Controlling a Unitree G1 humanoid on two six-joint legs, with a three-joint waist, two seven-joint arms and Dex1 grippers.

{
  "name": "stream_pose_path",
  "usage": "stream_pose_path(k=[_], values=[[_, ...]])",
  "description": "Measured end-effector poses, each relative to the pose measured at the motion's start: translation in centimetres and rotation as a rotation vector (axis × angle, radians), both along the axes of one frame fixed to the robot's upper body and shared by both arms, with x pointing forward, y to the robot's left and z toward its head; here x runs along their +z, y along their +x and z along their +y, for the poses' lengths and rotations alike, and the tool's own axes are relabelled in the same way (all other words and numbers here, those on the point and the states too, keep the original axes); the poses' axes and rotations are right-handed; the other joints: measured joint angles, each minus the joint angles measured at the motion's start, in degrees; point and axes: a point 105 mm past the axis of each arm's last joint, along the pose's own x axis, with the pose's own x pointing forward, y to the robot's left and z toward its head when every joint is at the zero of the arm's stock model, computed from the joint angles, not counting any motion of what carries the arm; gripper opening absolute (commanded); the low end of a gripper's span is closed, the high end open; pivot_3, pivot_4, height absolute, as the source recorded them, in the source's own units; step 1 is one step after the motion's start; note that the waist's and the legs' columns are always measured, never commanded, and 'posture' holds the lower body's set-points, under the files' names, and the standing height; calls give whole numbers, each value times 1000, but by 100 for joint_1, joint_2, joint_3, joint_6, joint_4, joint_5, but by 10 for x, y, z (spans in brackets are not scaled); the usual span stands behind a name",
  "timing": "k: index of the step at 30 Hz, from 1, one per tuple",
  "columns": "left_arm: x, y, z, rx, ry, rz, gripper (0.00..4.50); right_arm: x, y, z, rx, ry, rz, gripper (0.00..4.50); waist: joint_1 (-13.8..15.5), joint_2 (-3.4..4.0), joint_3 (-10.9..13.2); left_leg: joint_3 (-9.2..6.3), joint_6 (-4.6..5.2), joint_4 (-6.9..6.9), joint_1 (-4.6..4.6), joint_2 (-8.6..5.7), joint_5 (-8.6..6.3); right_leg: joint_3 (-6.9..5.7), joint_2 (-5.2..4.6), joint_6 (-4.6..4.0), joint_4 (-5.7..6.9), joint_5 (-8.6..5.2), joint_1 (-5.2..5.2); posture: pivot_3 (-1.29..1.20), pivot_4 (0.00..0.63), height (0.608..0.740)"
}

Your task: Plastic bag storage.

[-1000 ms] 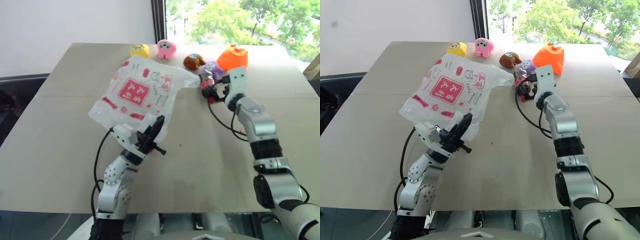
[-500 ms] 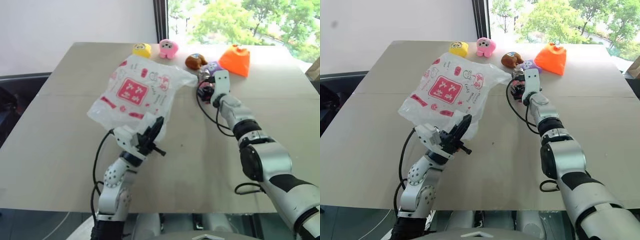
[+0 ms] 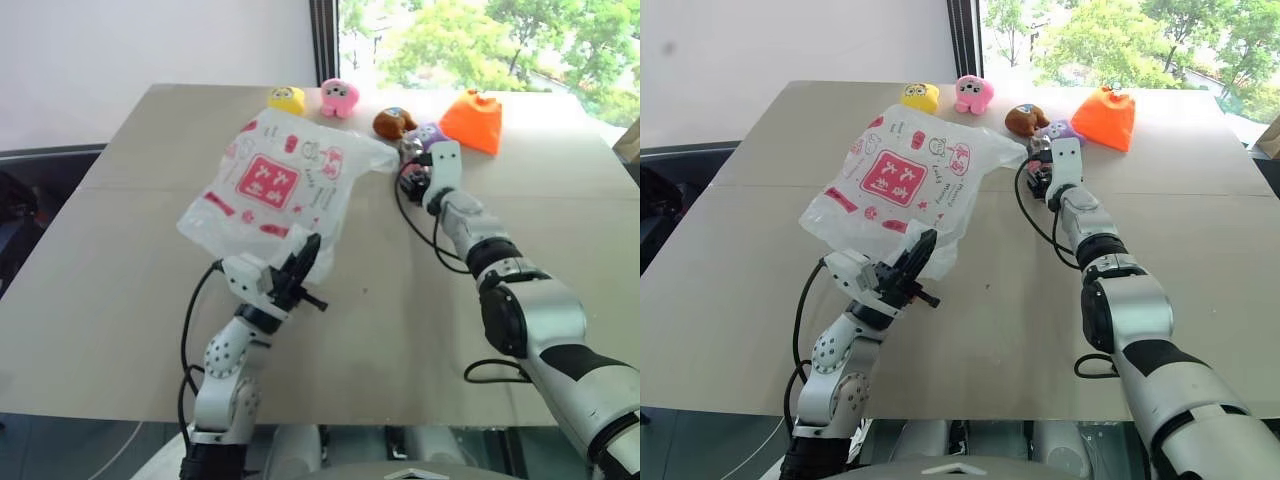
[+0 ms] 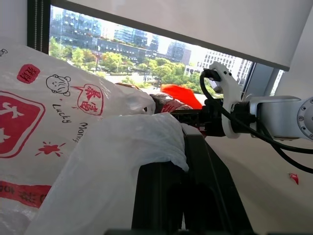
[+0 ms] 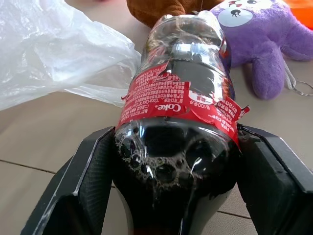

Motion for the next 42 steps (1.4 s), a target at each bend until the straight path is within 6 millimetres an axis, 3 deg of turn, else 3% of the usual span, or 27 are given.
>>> stream_pose_path(k=[5, 8, 12, 15, 18, 21, 23, 27, 31, 35, 38, 42], values=[[35, 16, -20, -73, -17, -112, 0, 1, -4, -23, 7, 118, -12, 3045, 98, 7, 6, -1, 0, -2, -11, -3, 0, -1, -1, 2, -9, 1, -2, 0, 150, 740], [44, 18, -39, -173, -14, -139, 0, 5, -14, -39, 44, 148, -43, 3045, 108, 19, 13, 4, -1, -12, -15, -3, 0, -1, -2, 4, -16, -1, -5, 0, 150, 740], [42, 12, -72, -383, 23, -141, 0, 13, -41, -70, 45, 155, -64, 3045, 133, 48, 31, 3, -2, -15, -22, -4, 0, -5, -2, 12, -19, -6, -9, 0, 150, 740], [39, -8, -99, -634, 92, -160, 0, 19, -73, -90, 83, 153, -57, 3045, 110, 56, 36, 7, -2, -15, -15, -9, 0, -1, 0, 14, -19, -7, -8, 0, 150, 740], [21, -30, -109, -831, 225, -161, 0, 25, -97, -102, 125, 147, -46, 3045, 68, 60, 38, 7, -2, -17, 2, -10, 0, 12, 12, 15, -12, -7, -7, 0, 150, 740], [-4, -41, -94, -918, 386, -114, 0, 26, -118, -109, 193, 136, -12, 3045, 12, 67, 42, -3, -7, -16, 10, -6, 3, 18, 23, 12, -2, -7, -6, 0, 150, 740], [-2, -43, -86, -902, 407, -131, 0, 24, -133, -106, 267, 116, 17, 3045, 25, 66, 42, -12, -6, -13, 8, -7, 2, 18, 21, 13, -5, -7, -3, 0, 150, 740], [12, -33, -48, -690, 413, -144, 0, 18, -162, -104, 414, 93, 91, 3045, 25, 63, 45, -40, -5, -14, 2, -8, 1, 33, 17, 13, -12, -7, -4, 0, 150, 740], [34, -36, -34, -506, 335, -201, 0, 22, -186, -64, 669, 121, 121, 3045, 26, 53, 50, -52, -4, -13, 2, -8, 1, 32, 17, 13, -8, -7, -1, 0, 150, 740], [41, -45, -31, -436, 285, -209, 0, 15, -187, -34, 783, 133, 155, 3045, 25, 42, 56, -51, -4, -4, 2, -8, 1, 33, 17, 14, -7, -6, 2, 0, 150, 740], [32, -55, -33, -421, 279, -169, 0, 7, -184, -9, 877, 124, 199, 3045, 63, 36, 60, -55, -4, -2, -1, -10, 1, 28, 16, 13, -7, -6, 1, 0, 150, 740], [28, -59, -32, -389, 280, -155, 0, 1, -185, 2, 943, 107, 231, 3045, 131, 34, 61, -60, -2, -2, -7, -10, 0, 23, 15, 12, -10, -6, 1, 0, 150, 740]])
